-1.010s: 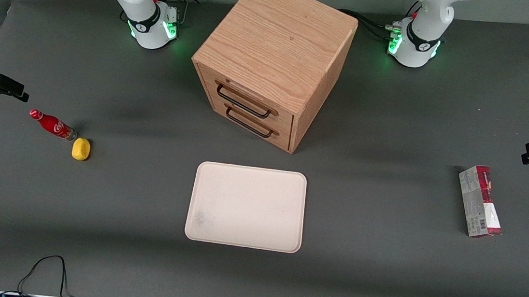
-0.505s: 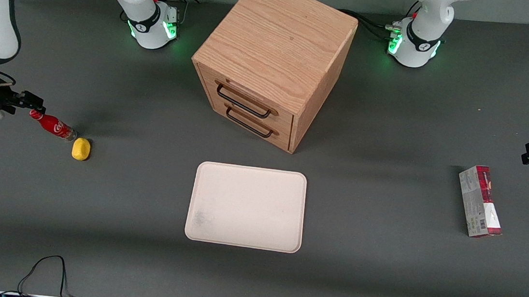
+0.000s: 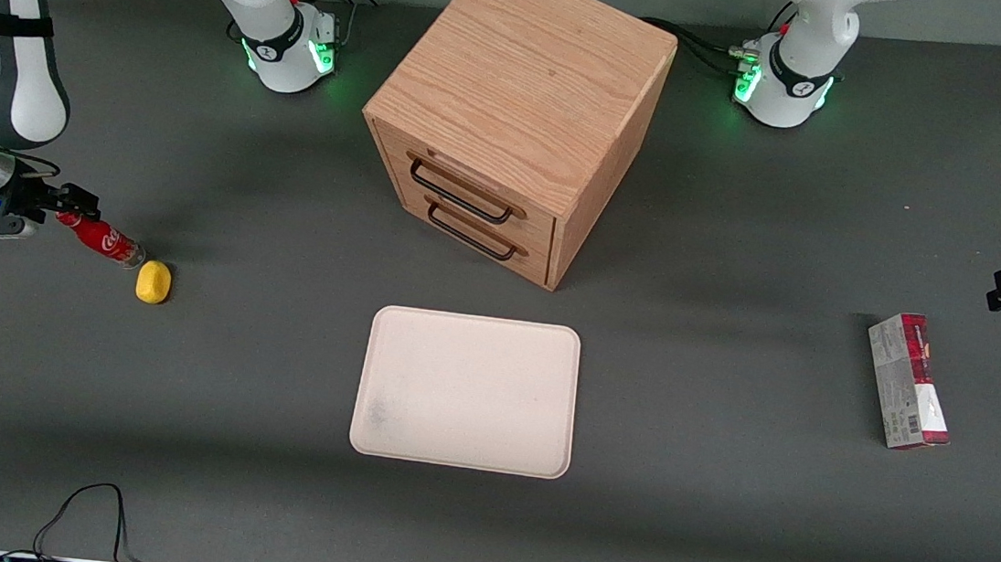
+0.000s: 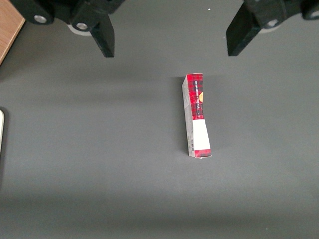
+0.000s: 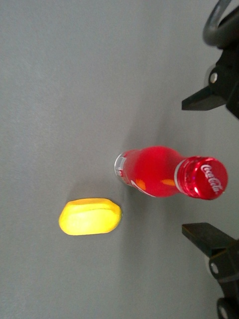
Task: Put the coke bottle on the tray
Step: 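Lower the right gripper around the bottle cap and close it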
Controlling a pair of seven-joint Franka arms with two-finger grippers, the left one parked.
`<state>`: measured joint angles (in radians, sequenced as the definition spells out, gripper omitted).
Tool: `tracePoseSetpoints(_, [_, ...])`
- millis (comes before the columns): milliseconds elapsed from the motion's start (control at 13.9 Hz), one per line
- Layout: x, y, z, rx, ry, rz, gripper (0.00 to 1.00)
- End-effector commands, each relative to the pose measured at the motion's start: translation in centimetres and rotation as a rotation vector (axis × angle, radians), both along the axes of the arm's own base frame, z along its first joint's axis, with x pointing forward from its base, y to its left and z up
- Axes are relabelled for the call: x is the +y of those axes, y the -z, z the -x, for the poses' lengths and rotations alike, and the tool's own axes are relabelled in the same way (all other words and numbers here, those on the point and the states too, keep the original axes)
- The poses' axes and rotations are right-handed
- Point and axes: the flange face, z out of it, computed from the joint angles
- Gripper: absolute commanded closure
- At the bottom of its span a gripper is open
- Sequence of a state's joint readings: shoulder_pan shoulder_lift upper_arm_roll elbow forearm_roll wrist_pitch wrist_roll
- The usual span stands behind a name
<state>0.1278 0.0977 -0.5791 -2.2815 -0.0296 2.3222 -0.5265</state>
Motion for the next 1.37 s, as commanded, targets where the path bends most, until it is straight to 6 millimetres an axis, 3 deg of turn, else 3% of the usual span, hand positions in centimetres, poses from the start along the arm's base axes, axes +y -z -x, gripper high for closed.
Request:
tracePoseSetpoints(0, [0.0, 0.0, 0.2, -0.022, -0.010, -0.013, 0.09])
tracePoseSetpoints(433, [0.4, -0.2, -0.1, -0.026, -0.018, -0.013, 0.74])
tracePoseSetpoints(577, [0.6, -0.7, -0.5, -0.036, -0.023, -0.011, 0.87])
tracePoseSetpoints(722, [1.5, -2.1, -1.7, -0.054, -0.031, -0.010, 0.91])
tracePoseSetpoints(938, [4.1, -7.2, -4.9, 0.010, -0.026, -0.039, 0.91])
tracePoseSetpoints(1155, [8.8, -14.8, -8.5, 0.045, -0.050, -0.046, 0.91])
tracePoseSetpoints(1299, [13.3, -19.7, -10.9, 0.037, -0.060, -0.034, 0.91])
